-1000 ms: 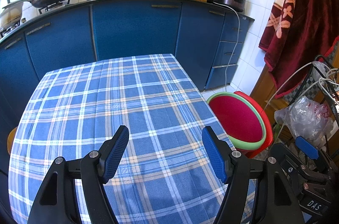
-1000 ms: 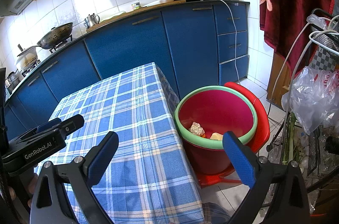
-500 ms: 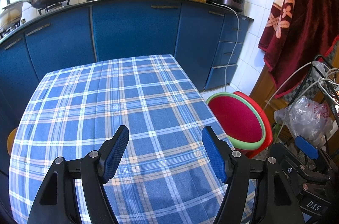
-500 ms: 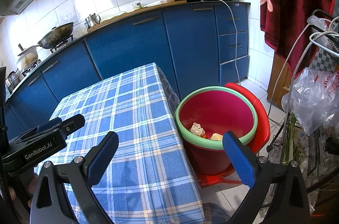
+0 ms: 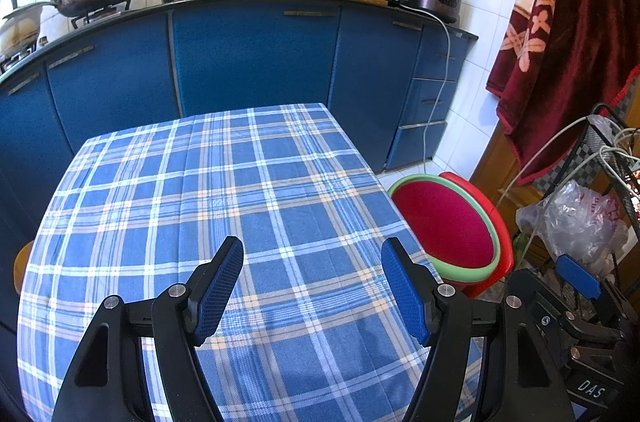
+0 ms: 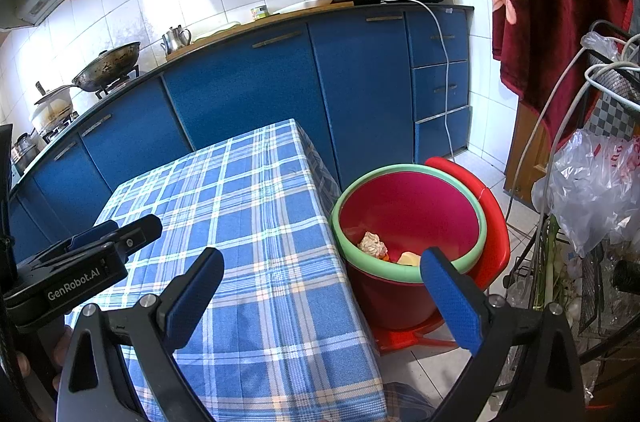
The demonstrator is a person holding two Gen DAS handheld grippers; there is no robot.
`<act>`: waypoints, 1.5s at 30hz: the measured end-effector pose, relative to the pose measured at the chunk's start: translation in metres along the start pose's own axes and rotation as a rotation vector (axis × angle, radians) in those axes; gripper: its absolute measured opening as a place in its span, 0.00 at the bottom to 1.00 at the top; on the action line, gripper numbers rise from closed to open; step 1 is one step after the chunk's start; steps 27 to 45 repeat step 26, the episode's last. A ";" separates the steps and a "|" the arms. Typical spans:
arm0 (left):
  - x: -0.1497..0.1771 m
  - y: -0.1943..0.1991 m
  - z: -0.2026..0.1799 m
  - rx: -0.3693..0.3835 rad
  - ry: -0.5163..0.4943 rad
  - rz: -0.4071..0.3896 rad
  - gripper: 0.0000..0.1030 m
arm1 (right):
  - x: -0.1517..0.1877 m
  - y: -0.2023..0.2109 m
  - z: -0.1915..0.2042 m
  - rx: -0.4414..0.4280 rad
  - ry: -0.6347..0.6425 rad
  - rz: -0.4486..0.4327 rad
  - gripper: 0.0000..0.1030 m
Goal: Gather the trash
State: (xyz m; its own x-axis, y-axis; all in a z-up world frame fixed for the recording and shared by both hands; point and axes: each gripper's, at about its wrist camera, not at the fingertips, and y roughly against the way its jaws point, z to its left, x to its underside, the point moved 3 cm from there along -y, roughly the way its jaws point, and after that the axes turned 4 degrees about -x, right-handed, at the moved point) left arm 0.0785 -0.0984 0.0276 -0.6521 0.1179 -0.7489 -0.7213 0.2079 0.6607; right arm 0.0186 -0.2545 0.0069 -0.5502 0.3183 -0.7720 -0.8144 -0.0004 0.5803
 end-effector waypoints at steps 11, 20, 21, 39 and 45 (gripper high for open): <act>0.000 0.000 0.000 -0.001 0.000 0.000 0.71 | 0.000 0.000 0.000 0.000 0.000 0.000 0.98; 0.000 0.000 -0.001 0.000 0.001 0.002 0.71 | 0.001 0.000 0.000 0.002 0.001 0.001 0.98; 0.000 0.000 -0.001 -0.001 0.001 0.003 0.71 | 0.001 0.000 0.001 0.003 0.001 0.003 0.98; 0.000 0.001 -0.002 0.001 0.001 0.004 0.71 | 0.001 0.000 0.002 0.004 0.002 0.003 0.98; 0.000 0.001 -0.002 0.001 0.001 0.004 0.71 | 0.001 0.000 0.002 0.004 0.002 0.003 0.98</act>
